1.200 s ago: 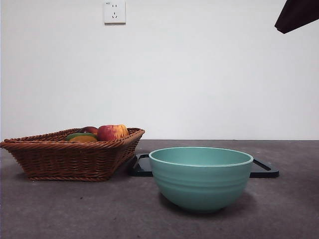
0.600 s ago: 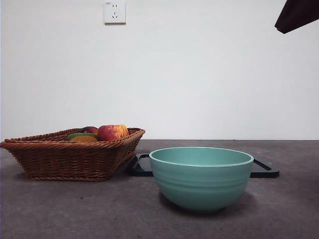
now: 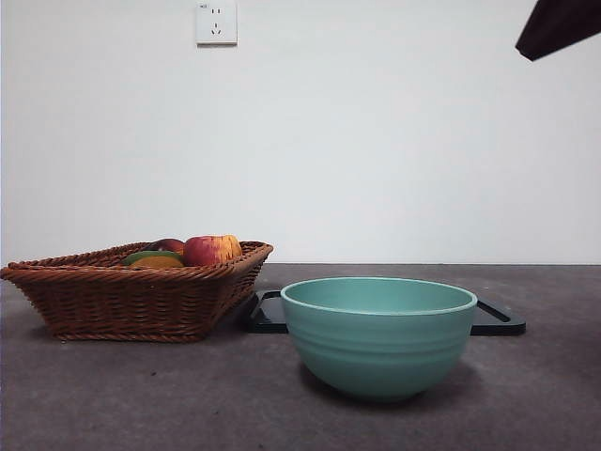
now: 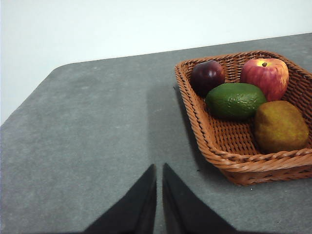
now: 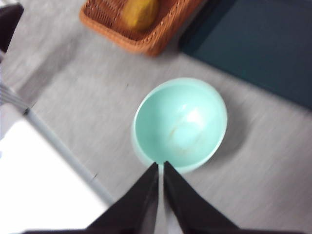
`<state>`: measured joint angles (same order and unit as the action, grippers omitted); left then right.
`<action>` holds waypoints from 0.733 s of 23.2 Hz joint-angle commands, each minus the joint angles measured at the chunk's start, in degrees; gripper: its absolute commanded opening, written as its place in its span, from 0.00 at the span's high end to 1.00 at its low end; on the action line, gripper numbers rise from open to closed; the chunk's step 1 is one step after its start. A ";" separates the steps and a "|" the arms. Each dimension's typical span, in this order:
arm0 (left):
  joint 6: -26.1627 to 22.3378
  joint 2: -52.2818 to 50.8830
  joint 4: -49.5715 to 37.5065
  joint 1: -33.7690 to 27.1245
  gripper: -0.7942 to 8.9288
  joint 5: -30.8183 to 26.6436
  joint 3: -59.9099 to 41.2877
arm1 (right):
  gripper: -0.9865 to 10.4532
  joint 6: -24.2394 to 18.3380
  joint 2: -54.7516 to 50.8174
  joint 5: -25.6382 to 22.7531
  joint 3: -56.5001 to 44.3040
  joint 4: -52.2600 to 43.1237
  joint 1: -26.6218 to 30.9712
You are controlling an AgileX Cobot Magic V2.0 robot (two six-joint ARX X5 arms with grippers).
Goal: Pick up the wifruite, put it on the bowl, pick up the plate, put it on desk
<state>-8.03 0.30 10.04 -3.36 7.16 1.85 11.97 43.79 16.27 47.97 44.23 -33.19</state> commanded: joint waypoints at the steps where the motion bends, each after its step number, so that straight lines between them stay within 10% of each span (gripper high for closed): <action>1: 0.37 -0.11 0.48 -0.15 0.90 -0.11 -1.16 | 0.91 -4.42 -2.10 -4.24 0.11 -5.49 2.91; 10: 0.35 -0.11 0.48 -0.15 0.90 -0.11 -1.16 | 0.91 -10.93 -26.43 -5.90 -19.78 -27.30 29.66; 17: 0.35 -0.11 0.48 -0.15 0.90 -0.11 -1.16 | 0.91 -10.91 -37.90 -7.93 -34.56 -38.25 35.80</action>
<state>-8.03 0.30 10.07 -3.36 7.16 1.85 1.63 6.26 8.75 13.82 7.18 2.46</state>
